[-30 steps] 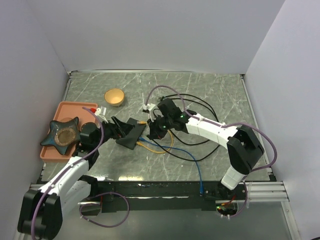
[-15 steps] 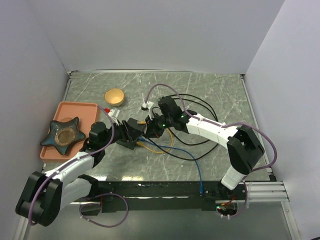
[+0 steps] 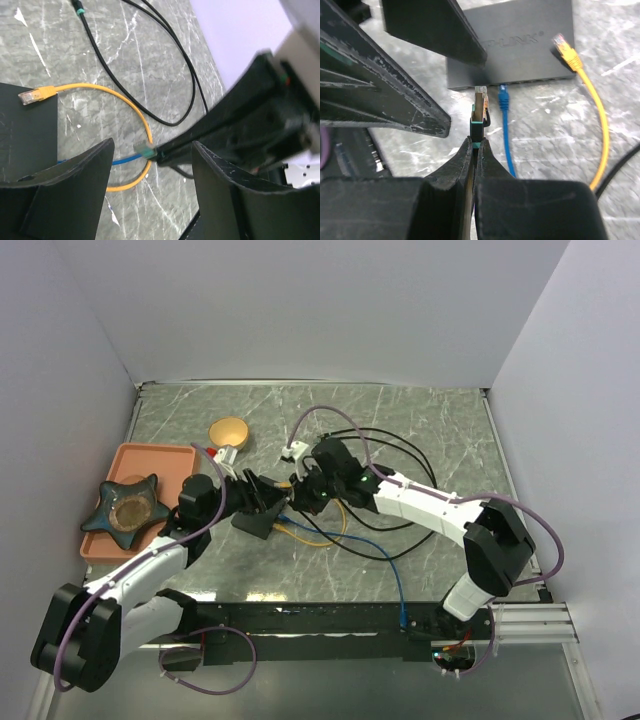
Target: Insert the plug into the switch port
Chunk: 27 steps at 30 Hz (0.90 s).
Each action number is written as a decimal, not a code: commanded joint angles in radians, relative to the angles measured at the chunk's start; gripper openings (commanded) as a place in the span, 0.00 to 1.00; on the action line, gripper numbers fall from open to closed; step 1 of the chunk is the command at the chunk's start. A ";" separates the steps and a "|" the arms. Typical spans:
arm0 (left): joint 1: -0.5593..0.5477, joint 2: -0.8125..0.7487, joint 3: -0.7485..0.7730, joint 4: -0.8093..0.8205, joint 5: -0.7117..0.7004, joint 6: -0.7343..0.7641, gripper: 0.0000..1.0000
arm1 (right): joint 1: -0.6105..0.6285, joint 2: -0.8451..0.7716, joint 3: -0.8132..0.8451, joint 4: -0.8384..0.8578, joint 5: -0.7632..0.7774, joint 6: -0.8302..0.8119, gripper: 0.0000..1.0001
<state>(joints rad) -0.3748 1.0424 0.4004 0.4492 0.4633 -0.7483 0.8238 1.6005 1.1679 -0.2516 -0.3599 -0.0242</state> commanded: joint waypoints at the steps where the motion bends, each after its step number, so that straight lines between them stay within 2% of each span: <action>1: -0.006 0.004 0.060 -0.046 -0.035 -0.042 0.68 | 0.066 -0.056 0.027 -0.009 0.214 -0.022 0.00; 9: -0.039 0.064 0.098 -0.063 -0.038 -0.056 0.64 | 0.107 -0.051 0.053 -0.035 0.351 -0.023 0.00; 14: -0.061 0.090 0.118 -0.086 -0.055 -0.045 0.64 | 0.117 -0.065 0.041 -0.025 0.358 -0.022 0.00; 21: -0.075 0.129 0.106 0.013 -0.025 -0.083 0.58 | 0.135 -0.080 0.030 -0.014 0.358 -0.028 0.00; 24: -0.082 0.145 0.107 0.031 -0.029 -0.088 0.45 | 0.140 -0.086 0.029 -0.012 0.357 -0.028 0.00; 25: -0.088 0.146 0.106 0.039 -0.031 -0.091 0.34 | 0.141 -0.086 0.030 -0.015 0.358 -0.028 0.00; 27: -0.092 0.148 0.106 0.045 -0.038 -0.094 0.21 | 0.144 -0.088 0.030 -0.012 0.358 -0.031 0.00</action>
<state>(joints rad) -0.4538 1.1862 0.4774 0.4179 0.4236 -0.8326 0.9562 1.5612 1.1767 -0.2905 -0.0162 -0.0467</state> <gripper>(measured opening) 0.317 0.027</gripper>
